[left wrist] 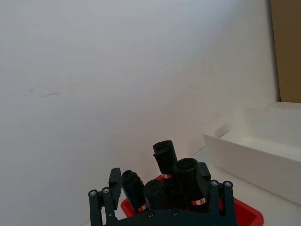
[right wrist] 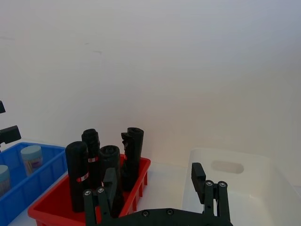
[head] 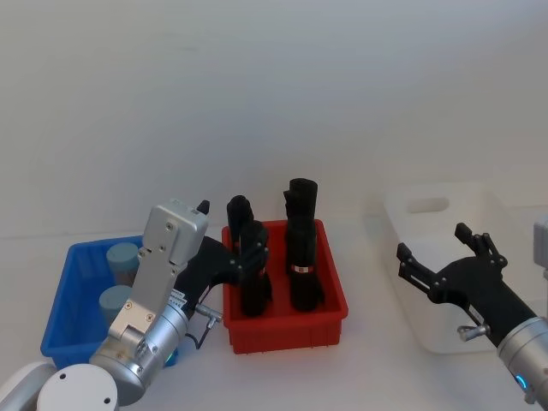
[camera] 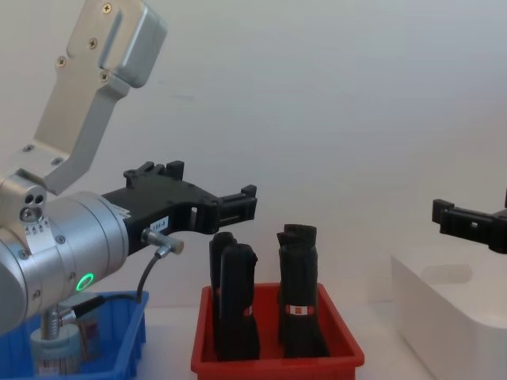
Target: Pick the cotton swabs from the blue box and place them into the white box.
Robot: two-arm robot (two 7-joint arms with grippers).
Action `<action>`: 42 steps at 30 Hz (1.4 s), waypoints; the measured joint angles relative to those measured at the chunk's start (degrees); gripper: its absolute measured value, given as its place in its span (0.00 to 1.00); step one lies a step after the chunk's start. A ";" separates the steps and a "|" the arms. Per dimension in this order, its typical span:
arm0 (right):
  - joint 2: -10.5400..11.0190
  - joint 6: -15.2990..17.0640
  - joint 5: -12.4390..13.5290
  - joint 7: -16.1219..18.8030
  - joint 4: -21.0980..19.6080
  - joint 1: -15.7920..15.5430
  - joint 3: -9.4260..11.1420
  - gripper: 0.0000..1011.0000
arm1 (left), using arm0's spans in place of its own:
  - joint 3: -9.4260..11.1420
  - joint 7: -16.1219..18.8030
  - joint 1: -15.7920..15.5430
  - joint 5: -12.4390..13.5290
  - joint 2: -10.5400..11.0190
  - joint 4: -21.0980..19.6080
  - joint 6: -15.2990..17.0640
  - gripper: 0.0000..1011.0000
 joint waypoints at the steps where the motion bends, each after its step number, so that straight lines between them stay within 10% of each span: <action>1: 0.00 0.00 0.00 0.00 0.00 0.00 0.00 0.99 | 0.00 0.00 0.00 0.00 0.00 0.00 0.00 0.99; 42: 0.00 0.00 0.00 0.00 0.00 0.00 0.00 0.99 | -1.00 2.38 -0.30 -1.01 -0.23 0.12 2.84 0.99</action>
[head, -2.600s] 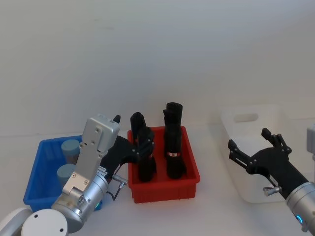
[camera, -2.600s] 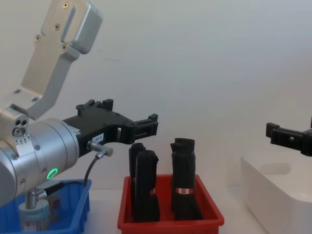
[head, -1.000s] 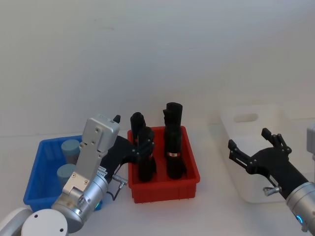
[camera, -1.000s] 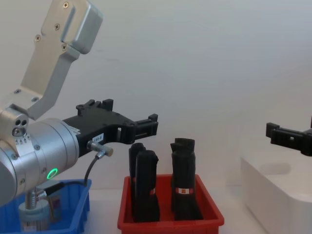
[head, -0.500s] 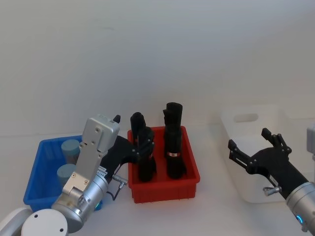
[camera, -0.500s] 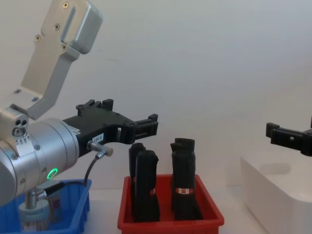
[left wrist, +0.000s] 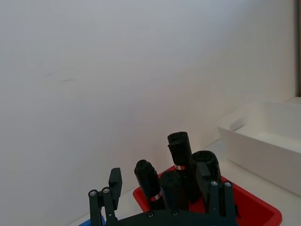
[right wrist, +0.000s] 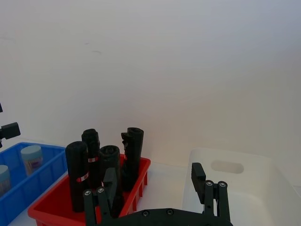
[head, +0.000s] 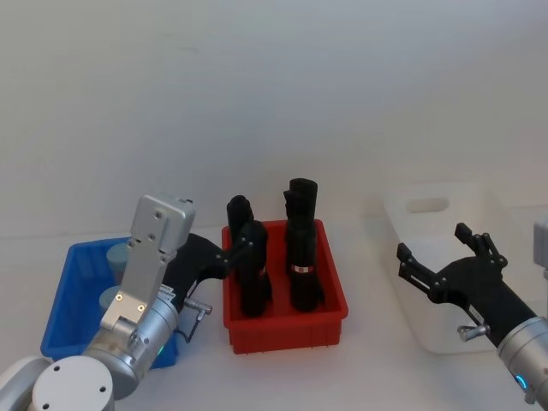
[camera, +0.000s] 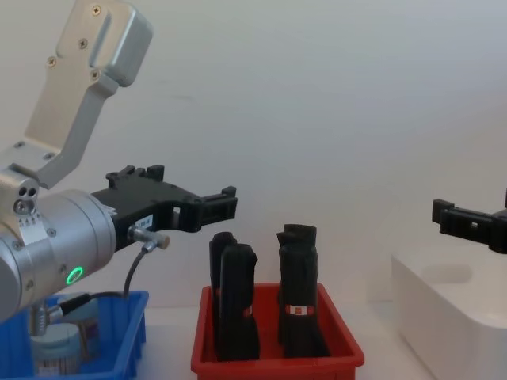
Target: Pick the cotton swabs from the blue box and place them into the white box.
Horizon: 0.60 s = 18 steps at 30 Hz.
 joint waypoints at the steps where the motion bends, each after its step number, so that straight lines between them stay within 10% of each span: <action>1: 0.00 0.00 0.00 0.00 0.00 0.00 0.00 0.99 | -0.19 0.21 -0.08 -0.16 0.00 0.06 0.55 0.99; 18: 0.00 0.00 0.00 0.00 0.00 0.00 0.00 0.99 | -2.47 2.29 -0.85 -3.20 0.39 1.33 7.91 0.99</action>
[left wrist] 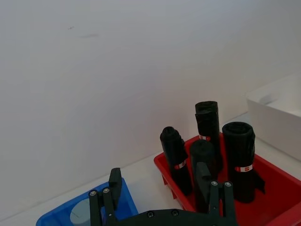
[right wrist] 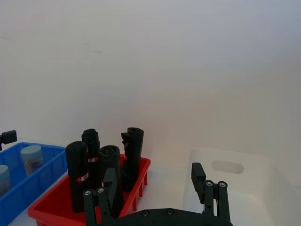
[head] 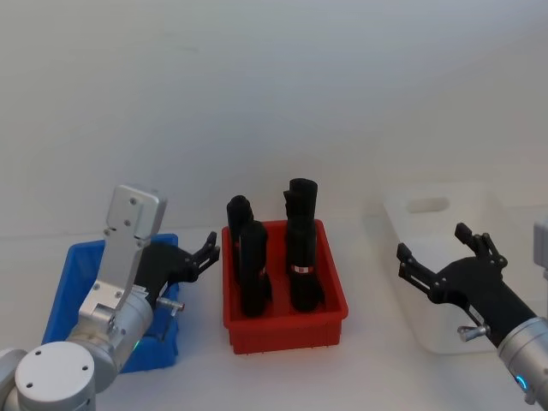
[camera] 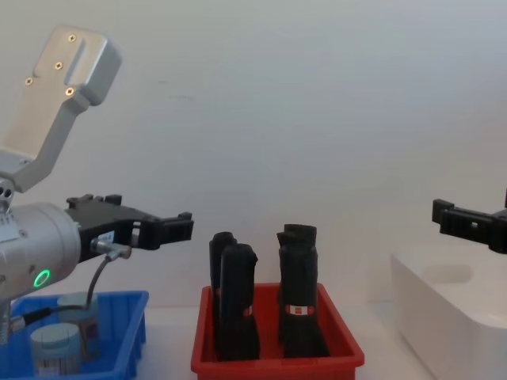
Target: Pick the cotton swabs from the blue box and place them into the white box.
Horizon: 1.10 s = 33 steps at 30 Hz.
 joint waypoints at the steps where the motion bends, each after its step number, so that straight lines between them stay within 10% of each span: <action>1: 0.00 0.00 0.00 0.00 0.00 0.00 0.00 0.99 | -0.24 0.19 -0.05 -0.35 0.06 0.22 0.64 0.99; 33: 0.00 0.00 0.00 0.00 0.00 0.00 0.00 0.99 | -4.48 1.75 -2.29 -6.15 0.20 10.06 7.39 0.99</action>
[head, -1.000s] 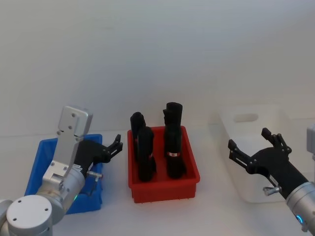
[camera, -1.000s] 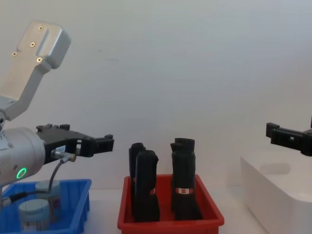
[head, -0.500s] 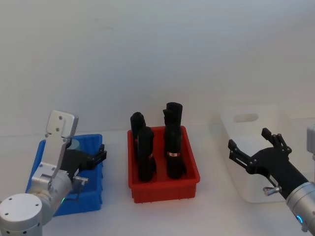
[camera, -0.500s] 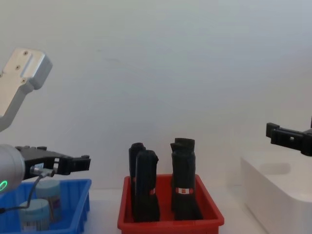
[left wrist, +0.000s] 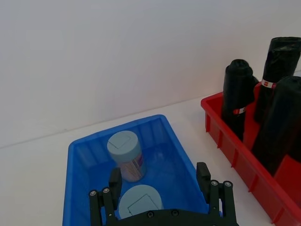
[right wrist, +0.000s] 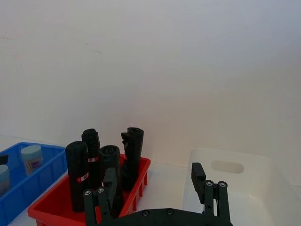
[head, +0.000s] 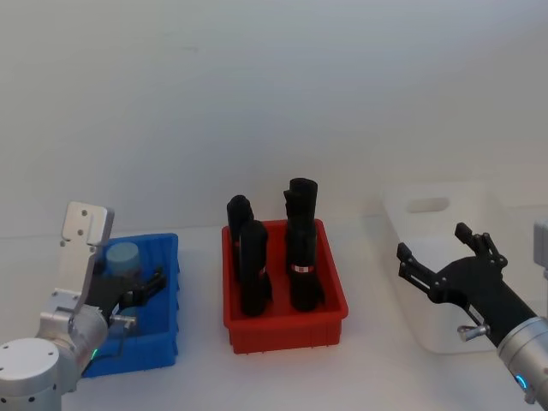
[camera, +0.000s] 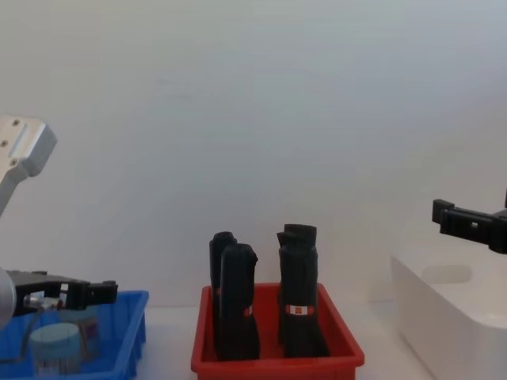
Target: Pick the cotton swabs from the blue box and place them into the white box.
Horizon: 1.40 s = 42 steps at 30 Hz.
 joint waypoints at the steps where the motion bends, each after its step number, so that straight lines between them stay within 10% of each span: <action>1: 0.00 0.00 0.00 0.00 0.00 0.00 0.00 0.99 | -0.11 0.00 -0.16 -0.13 -0.06 0.46 0.00 0.99; 42: 0.00 0.00 0.00 0.00 0.00 0.00 0.00 0.99 | -2.86 -3.16 -5.71 -4.44 -2.44 14.85 -0.98 0.92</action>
